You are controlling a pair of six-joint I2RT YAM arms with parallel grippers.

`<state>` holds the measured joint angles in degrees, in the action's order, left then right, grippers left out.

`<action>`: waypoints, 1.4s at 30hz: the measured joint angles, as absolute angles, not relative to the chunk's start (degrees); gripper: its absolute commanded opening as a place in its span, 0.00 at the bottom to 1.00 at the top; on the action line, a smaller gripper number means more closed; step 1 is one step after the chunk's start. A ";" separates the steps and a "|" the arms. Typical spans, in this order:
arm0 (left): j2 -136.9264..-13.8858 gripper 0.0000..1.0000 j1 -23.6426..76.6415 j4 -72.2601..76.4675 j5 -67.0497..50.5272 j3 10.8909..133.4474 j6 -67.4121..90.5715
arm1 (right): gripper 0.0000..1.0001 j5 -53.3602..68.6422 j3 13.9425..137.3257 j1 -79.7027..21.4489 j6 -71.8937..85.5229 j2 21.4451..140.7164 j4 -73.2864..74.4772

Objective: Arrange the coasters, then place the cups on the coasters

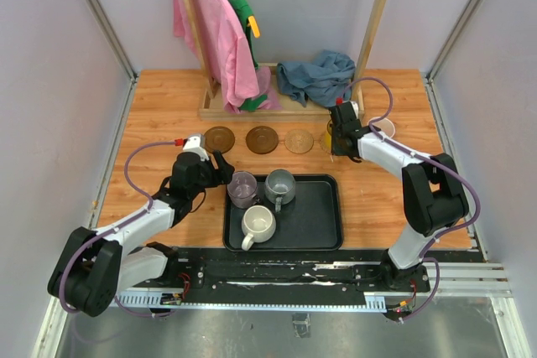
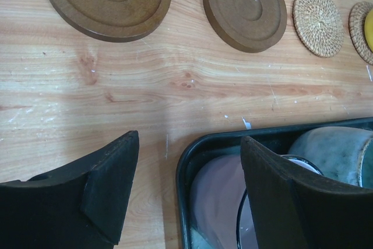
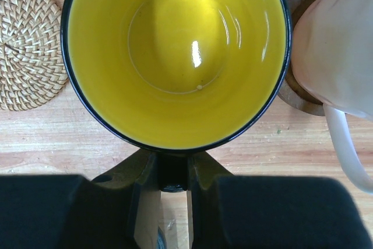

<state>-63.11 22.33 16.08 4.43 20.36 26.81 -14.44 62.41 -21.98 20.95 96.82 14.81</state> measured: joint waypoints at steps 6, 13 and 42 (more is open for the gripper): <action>-63.29 0.74 22.33 16.14 4.45 20.36 26.79 | 0.01 -14.35 62.41 -21.98 20.95 97.01 14.31; -63.68 0.74 22.33 16.19 4.64 20.49 26.79 | 0.01 -13.93 62.41 -21.98 20.93 97.32 13.43; -63.99 0.74 22.33 16.16 4.78 20.69 26.79 | 0.81 -12.10 61.19 -21.98 23.49 95.68 14.44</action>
<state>-63.99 22.33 16.16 4.78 20.69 26.79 -12.10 61.19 -21.98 23.49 95.68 14.44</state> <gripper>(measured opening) 0.743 0.763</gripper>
